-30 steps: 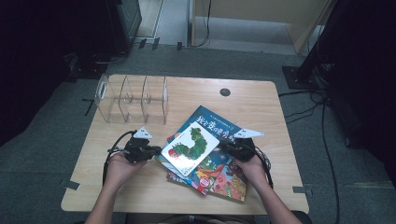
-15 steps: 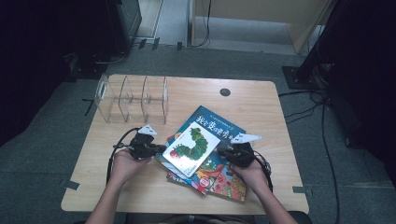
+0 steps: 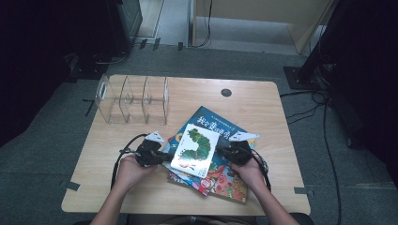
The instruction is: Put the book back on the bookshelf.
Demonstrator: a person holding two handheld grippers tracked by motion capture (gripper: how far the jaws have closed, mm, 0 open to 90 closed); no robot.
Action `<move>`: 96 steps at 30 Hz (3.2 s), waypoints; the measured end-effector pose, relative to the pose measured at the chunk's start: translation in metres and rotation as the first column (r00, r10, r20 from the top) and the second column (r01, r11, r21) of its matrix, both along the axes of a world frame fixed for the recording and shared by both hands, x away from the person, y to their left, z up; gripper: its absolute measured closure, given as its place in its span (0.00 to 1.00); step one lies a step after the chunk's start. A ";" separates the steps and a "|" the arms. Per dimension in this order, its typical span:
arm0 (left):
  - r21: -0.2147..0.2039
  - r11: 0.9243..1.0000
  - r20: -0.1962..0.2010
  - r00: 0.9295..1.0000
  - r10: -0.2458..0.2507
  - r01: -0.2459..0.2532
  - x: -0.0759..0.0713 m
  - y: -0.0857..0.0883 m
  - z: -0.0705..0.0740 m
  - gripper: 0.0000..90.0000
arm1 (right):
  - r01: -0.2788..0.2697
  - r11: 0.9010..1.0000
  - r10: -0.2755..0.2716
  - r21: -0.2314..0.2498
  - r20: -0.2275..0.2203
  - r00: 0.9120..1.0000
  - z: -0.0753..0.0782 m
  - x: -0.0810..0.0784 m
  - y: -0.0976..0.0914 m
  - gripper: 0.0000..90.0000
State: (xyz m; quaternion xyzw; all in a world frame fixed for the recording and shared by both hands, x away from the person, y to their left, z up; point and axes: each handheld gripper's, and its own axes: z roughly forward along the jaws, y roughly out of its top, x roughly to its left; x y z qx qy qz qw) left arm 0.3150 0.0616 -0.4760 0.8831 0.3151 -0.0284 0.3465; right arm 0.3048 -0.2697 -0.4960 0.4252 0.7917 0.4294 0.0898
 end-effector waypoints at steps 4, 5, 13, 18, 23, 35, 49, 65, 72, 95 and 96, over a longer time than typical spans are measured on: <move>-0.034 0.999 -0.009 1.000 -0.002 0.002 -0.004 -0.001 0.000 1.00 | -0.011 1.000 0.011 0.011 0.005 1.000 -0.001 0.003 0.005 1.00; -0.042 0.999 -0.008 1.000 0.001 -0.002 -0.004 -0.002 0.001 1.00 | -0.011 1.000 0.010 0.011 0.002 1.000 -0.001 0.003 0.007 1.00; -0.131 0.990 -0.054 0.997 -0.052 0.044 -0.009 -0.011 0.000 1.00 | -0.011 1.000 0.011 0.022 -0.012 1.000 -0.001 0.012 0.016 1.00; -0.103 0.993 -0.017 0.998 -0.064 0.062 -0.013 -0.025 0.002 1.00 | -0.036 0.999 0.036 0.014 0.026 0.999 -0.003 0.016 0.026 1.00; -0.094 0.996 -0.004 1.000 -0.001 0.001 -0.006 -0.007 0.006 1.00 | -0.029 1.000 0.030 -0.006 0.017 0.999 0.000 0.015 0.020 1.00; -0.002 1.000 0.015 1.000 0.025 -0.025 -0.005 0.001 0.000 1.00 | -0.055 0.998 0.055 -0.006 0.002 0.998 0.000 0.004 0.020 1.00; -0.033 0.999 0.008 1.000 -0.003 0.003 -0.011 -0.005 -0.001 1.00 | -0.013 1.000 0.013 0.015 0.022 1.000 -0.003 0.019 0.019 1.00; -0.064 0.988 0.050 0.988 0.145 -0.142 0.043 0.032 0.004 1.00 | -0.027 0.999 0.027 0.021 0.025 0.999 0.011 -0.019 0.010 1.00; -0.057 0.989 0.046 0.990 0.136 -0.134 0.062 0.031 -0.001 1.00 | -0.021 0.999 0.021 0.027 0.016 1.000 0.009 -0.036 0.001 1.00; -0.018 0.995 0.037 0.994 0.100 -0.099 0.071 0.024 -0.007 1.00 | -0.021 0.999 0.021 0.032 -0.001 1.000 -0.001 -0.054 -0.010 1.00; -0.015 0.995 0.034 0.995 0.099 -0.098 0.069 0.025 -0.006 1.00 | -0.013 0.999 0.013 0.033 -0.004 1.000 -0.001 -0.052 -0.011 1.00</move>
